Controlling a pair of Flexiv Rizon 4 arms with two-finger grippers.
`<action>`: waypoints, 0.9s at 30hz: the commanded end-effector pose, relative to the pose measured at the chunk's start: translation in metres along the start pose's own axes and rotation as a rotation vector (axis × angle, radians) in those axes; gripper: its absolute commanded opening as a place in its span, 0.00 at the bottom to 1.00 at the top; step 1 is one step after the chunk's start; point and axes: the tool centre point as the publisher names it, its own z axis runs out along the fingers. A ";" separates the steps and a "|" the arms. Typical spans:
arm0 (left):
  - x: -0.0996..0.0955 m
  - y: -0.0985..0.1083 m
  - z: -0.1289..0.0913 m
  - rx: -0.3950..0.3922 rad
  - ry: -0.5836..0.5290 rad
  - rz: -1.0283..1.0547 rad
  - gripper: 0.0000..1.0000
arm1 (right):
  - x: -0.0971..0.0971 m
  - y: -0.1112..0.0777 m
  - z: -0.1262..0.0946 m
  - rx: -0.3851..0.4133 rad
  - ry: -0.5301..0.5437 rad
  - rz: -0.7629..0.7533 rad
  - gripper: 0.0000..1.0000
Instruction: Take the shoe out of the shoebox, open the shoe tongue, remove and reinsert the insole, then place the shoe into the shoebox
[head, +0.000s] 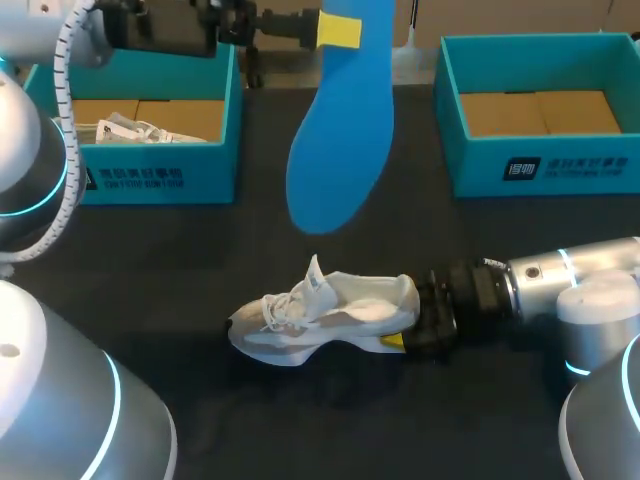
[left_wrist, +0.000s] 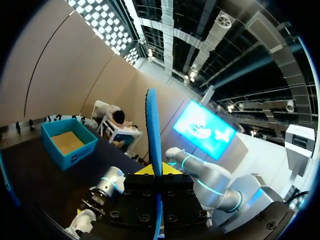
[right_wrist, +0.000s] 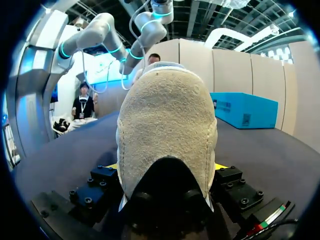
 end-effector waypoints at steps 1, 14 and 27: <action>-0.001 -0.001 0.001 -0.003 0.000 0.000 0.00 | 0.002 0.003 -0.002 0.011 -0.007 0.001 0.00; -0.001 -0.001 0.001 -0.003 0.000 0.000 0.00 | 0.005 0.011 -0.014 0.031 -0.018 0.010 1.00; -0.001 -0.001 0.001 -0.003 0.000 0.000 0.00 | 0.002 0.034 -0.044 0.263 -0.023 0.106 1.00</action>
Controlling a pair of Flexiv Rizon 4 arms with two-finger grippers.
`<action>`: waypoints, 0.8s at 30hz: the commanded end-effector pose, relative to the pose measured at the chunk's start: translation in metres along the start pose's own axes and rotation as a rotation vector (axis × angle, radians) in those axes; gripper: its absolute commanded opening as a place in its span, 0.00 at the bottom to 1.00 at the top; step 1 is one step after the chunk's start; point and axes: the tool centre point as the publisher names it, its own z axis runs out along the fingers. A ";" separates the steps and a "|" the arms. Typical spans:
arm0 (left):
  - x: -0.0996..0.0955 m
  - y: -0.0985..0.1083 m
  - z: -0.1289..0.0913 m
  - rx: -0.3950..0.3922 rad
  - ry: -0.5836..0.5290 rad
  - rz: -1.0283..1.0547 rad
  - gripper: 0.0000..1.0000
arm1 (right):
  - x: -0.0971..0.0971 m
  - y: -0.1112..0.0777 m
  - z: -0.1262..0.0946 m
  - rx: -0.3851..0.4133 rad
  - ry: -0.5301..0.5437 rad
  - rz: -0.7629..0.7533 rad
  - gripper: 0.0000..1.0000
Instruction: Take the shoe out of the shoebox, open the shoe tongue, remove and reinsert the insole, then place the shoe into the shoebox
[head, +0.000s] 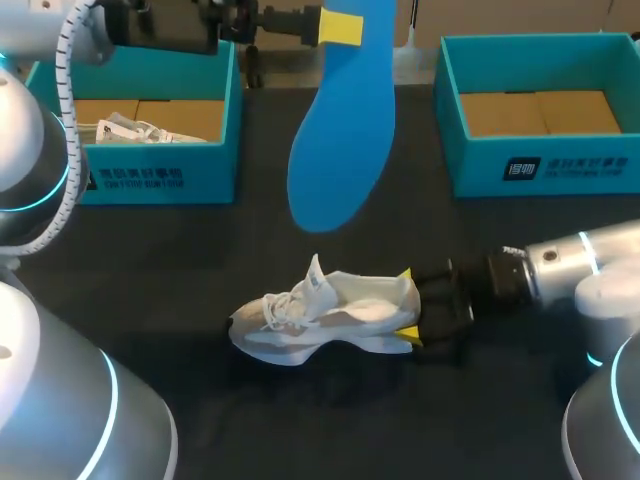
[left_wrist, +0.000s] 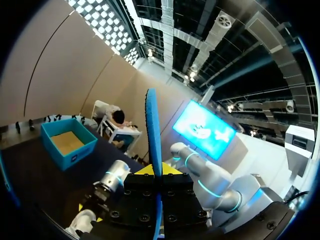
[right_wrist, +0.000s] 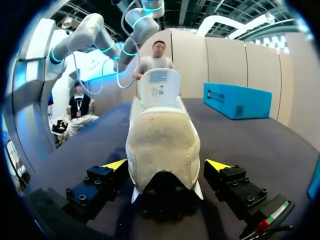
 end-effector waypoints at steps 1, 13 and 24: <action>0.000 0.000 0.001 -0.002 -0.001 0.000 0.00 | 0.005 0.019 -0.015 0.171 0.003 0.039 1.00; 0.000 0.000 0.001 -0.002 -0.001 0.000 0.00 | 0.003 0.045 -0.034 0.440 -0.016 0.156 1.00; 0.000 0.000 0.001 -0.002 -0.001 0.000 0.00 | 0.005 0.069 -0.046 0.676 -0.025 0.185 1.00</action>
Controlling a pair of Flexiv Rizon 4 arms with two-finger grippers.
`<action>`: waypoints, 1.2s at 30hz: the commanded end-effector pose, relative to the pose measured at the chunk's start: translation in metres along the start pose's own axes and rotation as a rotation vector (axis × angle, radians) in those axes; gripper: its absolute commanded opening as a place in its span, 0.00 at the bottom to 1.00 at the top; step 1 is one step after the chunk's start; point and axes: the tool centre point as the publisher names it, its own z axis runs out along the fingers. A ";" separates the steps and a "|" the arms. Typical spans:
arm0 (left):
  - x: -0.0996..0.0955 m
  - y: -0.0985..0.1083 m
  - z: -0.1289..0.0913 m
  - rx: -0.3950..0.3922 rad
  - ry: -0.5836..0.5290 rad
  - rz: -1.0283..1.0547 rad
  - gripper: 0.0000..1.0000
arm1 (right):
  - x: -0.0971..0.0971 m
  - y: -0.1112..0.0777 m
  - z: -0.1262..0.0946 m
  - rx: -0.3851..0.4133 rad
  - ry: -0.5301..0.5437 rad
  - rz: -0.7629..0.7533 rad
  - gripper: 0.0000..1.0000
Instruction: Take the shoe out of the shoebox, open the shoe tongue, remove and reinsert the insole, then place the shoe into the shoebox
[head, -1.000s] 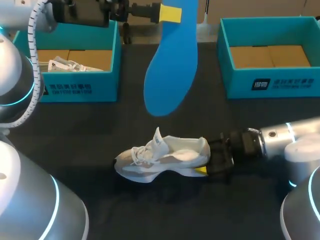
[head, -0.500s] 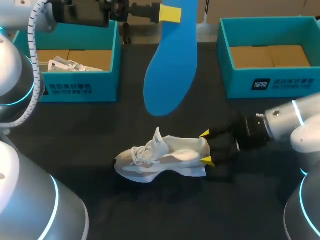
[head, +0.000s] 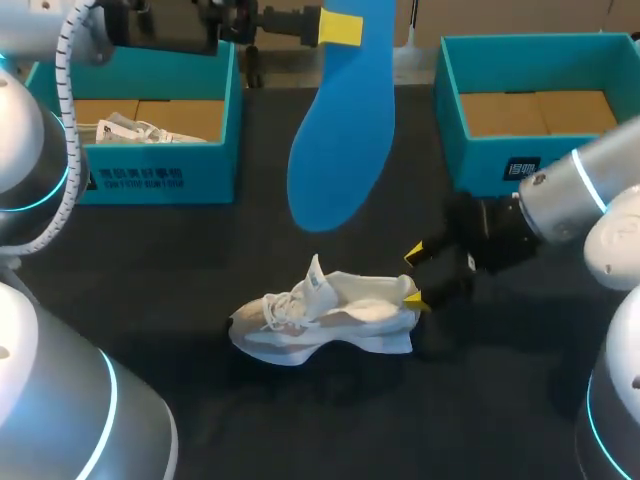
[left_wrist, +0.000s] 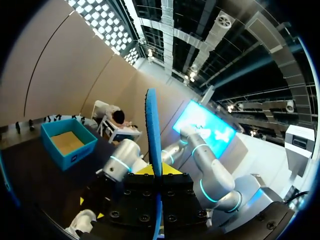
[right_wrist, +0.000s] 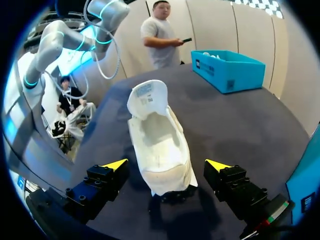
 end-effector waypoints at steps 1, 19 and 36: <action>-0.001 0.000 0.001 -0.002 -0.001 0.000 0.00 | 0.007 0.010 -0.013 0.311 -0.020 -0.002 1.00; -0.001 0.000 0.001 -0.002 -0.001 0.000 0.00 | 0.000 0.009 -0.001 0.552 -0.045 -0.068 1.00; -0.001 0.000 0.001 -0.002 -0.001 0.000 0.00 | 0.000 0.011 0.003 0.586 -0.064 -0.066 1.00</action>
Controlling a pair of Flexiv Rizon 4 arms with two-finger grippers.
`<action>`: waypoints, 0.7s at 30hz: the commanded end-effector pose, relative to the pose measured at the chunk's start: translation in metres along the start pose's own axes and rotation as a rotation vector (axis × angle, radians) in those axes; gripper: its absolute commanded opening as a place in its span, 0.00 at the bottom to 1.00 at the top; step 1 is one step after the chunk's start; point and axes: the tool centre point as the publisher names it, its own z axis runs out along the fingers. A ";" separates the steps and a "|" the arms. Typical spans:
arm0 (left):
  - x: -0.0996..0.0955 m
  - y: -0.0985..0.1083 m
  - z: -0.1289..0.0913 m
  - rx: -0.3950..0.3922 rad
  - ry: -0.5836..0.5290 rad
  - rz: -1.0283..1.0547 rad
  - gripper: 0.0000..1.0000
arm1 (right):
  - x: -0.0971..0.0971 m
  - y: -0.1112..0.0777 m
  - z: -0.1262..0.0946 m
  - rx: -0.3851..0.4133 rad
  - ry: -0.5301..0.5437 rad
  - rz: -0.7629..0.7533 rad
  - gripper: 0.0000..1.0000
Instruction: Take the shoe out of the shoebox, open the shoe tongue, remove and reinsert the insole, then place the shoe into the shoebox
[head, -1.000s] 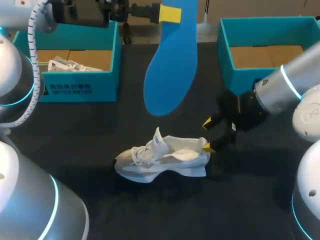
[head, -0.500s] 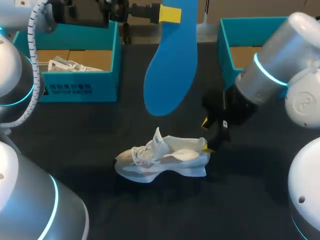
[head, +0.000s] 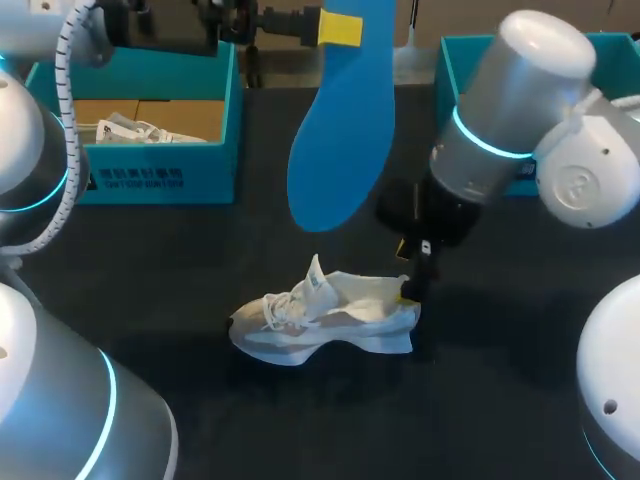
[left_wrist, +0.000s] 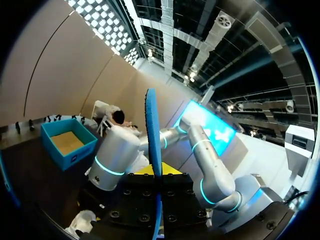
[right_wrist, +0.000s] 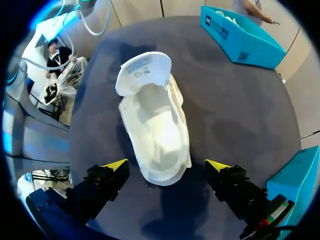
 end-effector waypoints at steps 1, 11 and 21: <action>-0.001 -0.001 0.001 -0.003 0.000 0.000 0.00 | 0.000 0.004 0.002 0.065 -0.006 0.001 1.00; -0.001 -0.001 0.001 -0.003 0.000 0.000 0.00 | -0.019 0.023 0.004 0.089 -0.003 -0.038 1.00; -0.001 -0.001 0.001 -0.003 0.000 0.000 0.00 | -0.036 0.035 0.010 0.098 0.004 -0.059 1.00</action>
